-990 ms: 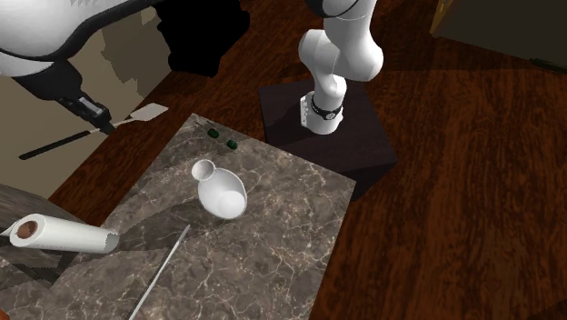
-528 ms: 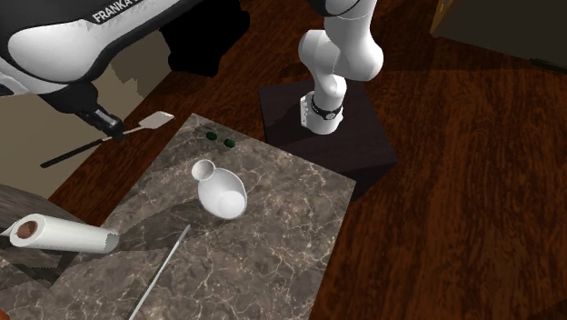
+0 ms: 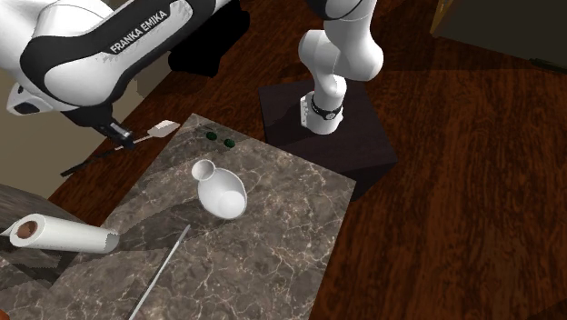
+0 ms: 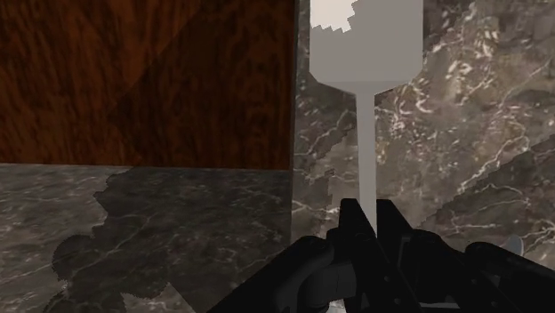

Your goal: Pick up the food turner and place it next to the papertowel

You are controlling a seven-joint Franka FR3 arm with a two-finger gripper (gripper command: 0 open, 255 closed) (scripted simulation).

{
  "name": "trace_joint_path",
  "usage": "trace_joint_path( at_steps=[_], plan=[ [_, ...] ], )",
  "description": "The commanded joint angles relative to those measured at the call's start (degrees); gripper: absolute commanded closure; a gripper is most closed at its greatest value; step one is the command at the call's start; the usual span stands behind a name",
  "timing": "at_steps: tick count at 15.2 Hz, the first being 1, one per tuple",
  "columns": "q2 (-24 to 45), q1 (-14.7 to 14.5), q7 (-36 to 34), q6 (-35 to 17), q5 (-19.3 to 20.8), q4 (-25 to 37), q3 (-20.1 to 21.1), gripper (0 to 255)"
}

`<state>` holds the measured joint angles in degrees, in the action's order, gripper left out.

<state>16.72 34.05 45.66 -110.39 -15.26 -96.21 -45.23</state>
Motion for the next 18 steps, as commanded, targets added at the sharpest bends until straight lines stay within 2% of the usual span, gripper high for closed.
trace_joint_path(
  at_steps=[1,18],
  plan=[
    [0.2,-0.1,0.2,-1.6,-0.3,-1.4,0.1,255],
    [5.1,1.2,3.7,-12.5,-5.1,-9.0,2.4,255]
  ],
)
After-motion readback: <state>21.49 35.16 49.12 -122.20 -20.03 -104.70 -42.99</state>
